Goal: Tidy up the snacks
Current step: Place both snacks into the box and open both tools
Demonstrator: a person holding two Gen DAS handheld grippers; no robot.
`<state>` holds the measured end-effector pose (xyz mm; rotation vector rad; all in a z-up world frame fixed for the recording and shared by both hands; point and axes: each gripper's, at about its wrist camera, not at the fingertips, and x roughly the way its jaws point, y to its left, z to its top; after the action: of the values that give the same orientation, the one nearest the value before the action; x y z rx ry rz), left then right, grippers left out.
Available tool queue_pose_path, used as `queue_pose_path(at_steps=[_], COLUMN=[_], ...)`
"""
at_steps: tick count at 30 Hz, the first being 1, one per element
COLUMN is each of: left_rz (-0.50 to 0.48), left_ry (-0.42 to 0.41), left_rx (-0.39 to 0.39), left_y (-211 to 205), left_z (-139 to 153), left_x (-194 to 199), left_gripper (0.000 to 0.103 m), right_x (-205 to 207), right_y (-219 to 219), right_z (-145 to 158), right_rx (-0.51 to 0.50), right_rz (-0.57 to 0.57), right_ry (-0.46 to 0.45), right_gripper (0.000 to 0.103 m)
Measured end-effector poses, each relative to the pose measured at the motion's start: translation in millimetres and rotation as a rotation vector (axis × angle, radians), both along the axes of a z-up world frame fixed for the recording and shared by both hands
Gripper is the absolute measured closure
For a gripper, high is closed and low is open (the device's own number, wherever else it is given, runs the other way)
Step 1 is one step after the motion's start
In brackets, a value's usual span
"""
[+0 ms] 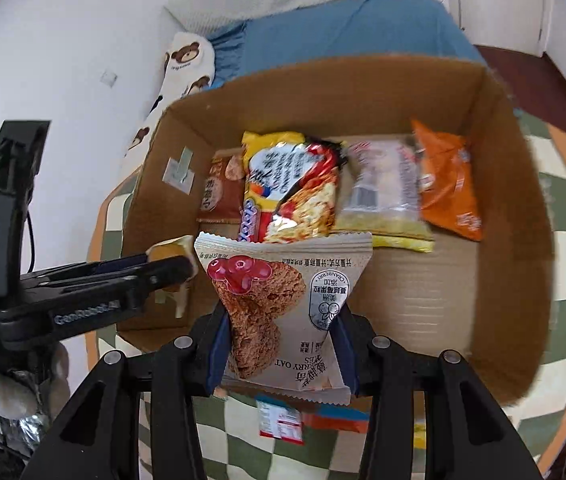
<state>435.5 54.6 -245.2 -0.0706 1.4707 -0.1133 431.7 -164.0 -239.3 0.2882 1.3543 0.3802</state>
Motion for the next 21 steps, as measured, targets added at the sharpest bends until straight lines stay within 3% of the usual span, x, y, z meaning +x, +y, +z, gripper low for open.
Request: queue_pose_path(at_steps=[3, 4, 5, 7, 13, 15, 21], left_rz=[0.002, 0.006, 0.01, 0.02, 0.023, 0.021, 0.018], left_ry=[0.053, 0.062, 0.062, 0.058, 0.045, 0.033, -0.074], left_rx=[-0.014, -0.017, -0.019, -0.022, -0.025, -0.029, -0.007], left_y=[1, 1, 2, 3, 0, -2, -11], left_z=[-10, -11, -12, -15, -12, -8, 18], left_x=[1, 0, -1, -3, -10, -13, -34], left_gripper=[0.051, 0.05, 0.049, 0.047, 0.047, 0.039, 0.036], right_x=[3, 4, 4, 3, 2, 1, -11], right_y=[12, 14, 16, 15, -1, -6, -23], right_z=[-14, -20, -24, -30, -28, -22, -1], right_rx=[0.039, 0.046, 0.036, 0.021, -0.036, -0.065, -0.145], right_rz=[0.038, 0.042, 0.048, 0.049, 0.015, 0.003, -0.03], right_ry=[0.056, 0.086, 0.104, 0.116, 0.108, 0.085, 0.001], right_gripper=[0.054, 0.048, 0.032, 0.018, 0.018, 0.018, 0.018])
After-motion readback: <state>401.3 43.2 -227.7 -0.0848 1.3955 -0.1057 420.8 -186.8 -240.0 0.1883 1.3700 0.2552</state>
